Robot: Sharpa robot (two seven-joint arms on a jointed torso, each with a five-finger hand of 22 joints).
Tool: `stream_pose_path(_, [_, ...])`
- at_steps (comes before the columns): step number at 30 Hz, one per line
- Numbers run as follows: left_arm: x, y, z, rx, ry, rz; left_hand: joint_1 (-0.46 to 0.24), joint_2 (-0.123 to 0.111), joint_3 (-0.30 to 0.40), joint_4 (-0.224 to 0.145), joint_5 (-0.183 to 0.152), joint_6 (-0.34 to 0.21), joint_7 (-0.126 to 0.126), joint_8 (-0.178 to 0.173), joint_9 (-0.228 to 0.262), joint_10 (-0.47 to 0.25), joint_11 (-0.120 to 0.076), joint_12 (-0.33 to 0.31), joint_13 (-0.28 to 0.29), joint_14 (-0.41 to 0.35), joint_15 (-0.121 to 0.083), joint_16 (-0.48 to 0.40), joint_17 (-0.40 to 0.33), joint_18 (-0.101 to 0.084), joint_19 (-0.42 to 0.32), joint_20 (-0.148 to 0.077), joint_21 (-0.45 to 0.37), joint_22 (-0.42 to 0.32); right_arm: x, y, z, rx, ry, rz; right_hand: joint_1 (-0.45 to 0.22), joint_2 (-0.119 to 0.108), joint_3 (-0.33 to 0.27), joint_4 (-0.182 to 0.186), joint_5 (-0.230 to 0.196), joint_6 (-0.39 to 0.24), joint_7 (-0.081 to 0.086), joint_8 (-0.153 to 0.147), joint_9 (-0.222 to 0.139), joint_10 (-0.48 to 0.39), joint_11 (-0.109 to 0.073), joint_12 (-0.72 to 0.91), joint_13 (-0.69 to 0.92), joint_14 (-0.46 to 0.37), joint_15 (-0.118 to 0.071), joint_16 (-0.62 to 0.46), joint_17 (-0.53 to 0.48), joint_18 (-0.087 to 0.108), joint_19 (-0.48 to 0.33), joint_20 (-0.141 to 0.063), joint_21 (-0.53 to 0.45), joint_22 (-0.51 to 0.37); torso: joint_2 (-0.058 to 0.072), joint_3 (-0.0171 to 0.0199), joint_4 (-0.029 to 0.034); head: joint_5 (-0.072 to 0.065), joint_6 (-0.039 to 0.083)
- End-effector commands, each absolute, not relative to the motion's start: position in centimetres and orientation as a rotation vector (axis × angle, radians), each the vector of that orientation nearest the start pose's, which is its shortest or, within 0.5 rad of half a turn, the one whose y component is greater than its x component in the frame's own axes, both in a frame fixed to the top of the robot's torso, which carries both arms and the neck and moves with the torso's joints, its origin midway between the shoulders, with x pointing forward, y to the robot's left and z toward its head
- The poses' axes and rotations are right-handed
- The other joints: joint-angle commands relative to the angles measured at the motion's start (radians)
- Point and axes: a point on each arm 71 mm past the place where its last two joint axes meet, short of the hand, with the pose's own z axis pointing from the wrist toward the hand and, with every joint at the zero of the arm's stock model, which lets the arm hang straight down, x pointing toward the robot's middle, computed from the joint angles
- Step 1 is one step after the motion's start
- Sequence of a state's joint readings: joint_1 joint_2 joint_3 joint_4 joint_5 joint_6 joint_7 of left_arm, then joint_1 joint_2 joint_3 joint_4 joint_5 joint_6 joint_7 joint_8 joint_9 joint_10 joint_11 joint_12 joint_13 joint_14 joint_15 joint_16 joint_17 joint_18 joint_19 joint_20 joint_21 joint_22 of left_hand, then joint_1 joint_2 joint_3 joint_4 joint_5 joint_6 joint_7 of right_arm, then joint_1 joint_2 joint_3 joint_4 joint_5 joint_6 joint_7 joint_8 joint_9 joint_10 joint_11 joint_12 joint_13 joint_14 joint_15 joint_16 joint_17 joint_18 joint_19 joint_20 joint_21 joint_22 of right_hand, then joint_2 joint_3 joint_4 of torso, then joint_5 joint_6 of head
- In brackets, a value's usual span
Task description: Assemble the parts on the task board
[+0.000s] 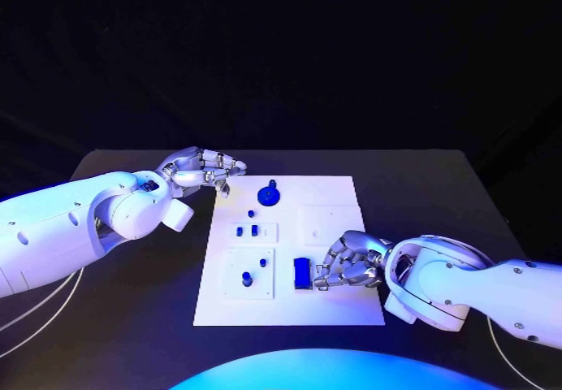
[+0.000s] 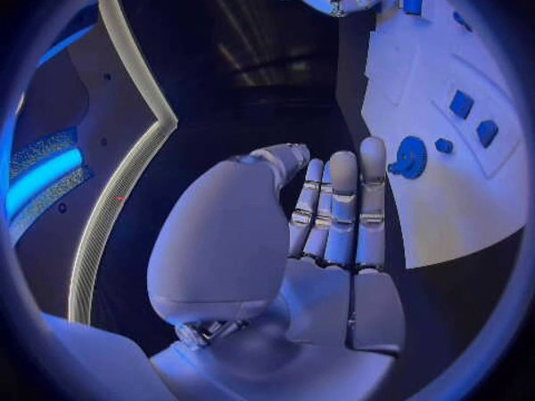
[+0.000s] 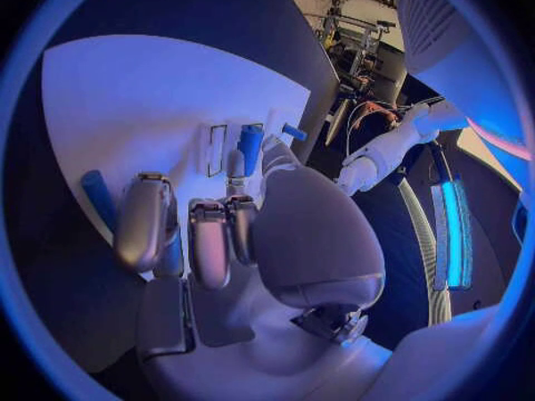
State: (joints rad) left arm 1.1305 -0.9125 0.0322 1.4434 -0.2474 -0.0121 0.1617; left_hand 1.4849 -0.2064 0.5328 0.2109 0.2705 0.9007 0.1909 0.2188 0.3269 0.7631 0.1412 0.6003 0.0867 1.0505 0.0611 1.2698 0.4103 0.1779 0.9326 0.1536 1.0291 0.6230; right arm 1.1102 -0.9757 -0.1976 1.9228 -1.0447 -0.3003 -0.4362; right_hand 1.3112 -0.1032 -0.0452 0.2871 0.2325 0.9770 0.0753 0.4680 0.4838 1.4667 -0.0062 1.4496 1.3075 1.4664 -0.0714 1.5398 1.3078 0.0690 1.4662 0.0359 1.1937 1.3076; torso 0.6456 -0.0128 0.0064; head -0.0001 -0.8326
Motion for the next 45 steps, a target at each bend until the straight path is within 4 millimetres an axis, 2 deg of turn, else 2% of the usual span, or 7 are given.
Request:
stream_pose_path(1, [48.8,24.9,-20.3,-0.959,1.790,-1.485,-0.008,-0.001,-0.001,-0.005,-0.006,-0.003,-0.001,0.005,0.001,-0.006,0.000,0.003,0.000,0.000,0.003,0.006,-0.001,0.008,0.002,0.006,-0.007,-0.001,35.6,-18.0,-25.3,0.346,2.185,0.784,0.005,-0.008,-0.001,0.001,-0.001,-0.026,0.009,-0.018,-0.007,0.020,0.014,-0.005,0.149,0.083,0.013,-0.005,0.162,-0.003,0.001,0.009,-0.005,0.173,-0.001,-0.0014,-0.0003,-0.005,0.001])
stream_pose_path(10, [48.8,24.8,-20.1,-0.955,1.763,-1.489,-0.008,-0.001,0.000,-0.007,-0.006,-0.005,-0.001,0.006,0.002,-0.005,0.000,0.005,0.000,0.000,0.003,0.007,-0.001,0.008,0.002,0.006,-0.007,-0.001,36.7,-23.5,-25.0,0.354,2.103,0.586,0.039,-0.002,0.017,-0.002,0.003,-0.034,0.019,-0.041,-0.015,0.015,0.024,-0.011,0.144,0.084,0.023,-0.004,0.164,-0.005,0.004,0.020,0.005,0.176,-0.001,-0.0044,-0.0034,-0.024,0.001])
stream_pose_path(13, [48.8,24.8,-20.1,-0.949,1.758,-1.505,-0.008,-0.001,0.000,-0.007,-0.006,-0.005,-0.001,0.006,0.002,-0.005,0.000,0.005,0.000,0.000,0.003,0.007,-0.001,0.008,0.002,0.005,-0.006,-0.001,36.7,-25.0,-24.8,0.345,2.085,0.518,0.044,-0.001,0.020,-0.002,0.008,-0.031,0.019,-0.043,-0.016,0.012,0.023,-0.015,0.141,0.083,0.023,-0.005,0.163,-0.004,0.003,0.021,0.002,0.176,-0.001,-0.0010,-0.0020,-0.036,0.001])
stream_pose_path(15, [48.8,24.8,-20.0,-0.945,1.760,-1.514,-0.031,-0.016,-0.017,0.001,-0.006,-0.009,-0.001,0.009,0.004,-0.005,-0.001,0.010,0.001,0.002,0.004,0.010,-0.001,0.007,0.003,0.007,-0.010,-0.004,36.6,-25.6,-24.8,0.342,2.084,0.485,0.044,-0.001,0.021,-0.001,0.008,-0.028,0.018,-0.043,-0.016,0.011,0.023,-0.017,0.139,0.083,0.023,-0.005,0.162,-0.004,0.002,0.021,0.001,0.175,-0.001,0.0004,-0.0008,-0.042,0.001])
stream_pose_path(19, [48.7,24.7,-20.0,-0.938,1.765,-1.528,-0.044,-0.030,-0.039,0.004,-0.007,-0.013,-0.002,0.012,0.007,-0.009,-0.002,0.014,0.002,0.002,0.004,0.011,-0.001,0.007,0.003,0.008,-0.016,-0.008,36.5,-26.5,-24.8,0.325,2.089,0.422,0.041,-0.003,0.020,0.002,0.004,-0.012,0.015,-0.041,-0.016,0.011,0.021,-0.017,0.139,0.084,0.021,-0.004,0.165,-0.005,0.005,0.021,0.009,0.177,0.000,-0.0015,0.0007,-0.050,-0.001])
stream_pose_path(29, [48.6,24.7,-20.0,-0.937,1.765,-1.532,-0.048,-0.030,-0.045,0.006,-0.008,-0.014,-0.002,0.013,0.008,-0.010,-0.002,0.016,0.003,0.002,0.004,0.011,-0.001,0.007,0.004,0.008,-0.018,-0.010,36.0,-27.0,-25.7,0.318,2.134,0.350,0.018,-0.002,0.017,0.005,-0.004,0.019,0.004,-0.036,-0.014,0.018,0.012,-0.011,0.145,0.085,0.014,-0.001,0.173,-0.007,0.010,0.017,0.025,0.181,0.000,-0.0028,0.0006,-0.055,-0.001])
stream_pose_path(45, [48.6,24.8,-20.0,-0.939,1.766,-1.528,-0.050,-0.028,-0.047,0.008,-0.008,-0.014,-0.002,0.014,0.009,-0.011,-0.002,0.017,0.003,0.002,0.004,0.012,-0.001,0.007,0.004,0.008,-0.019,-0.011,35.4,-25.3,-27.8,0.286,2.193,0.341,-0.019,0.000,0.008,0.006,-0.014,0.027,0.002,-0.038,-0.015,0.020,0.009,-0.011,0.146,0.086,0.011,-0.001,0.175,-0.007,0.011,0.013,0.024,0.181,0.000,-0.0025,0.0003,-0.050,-0.001])
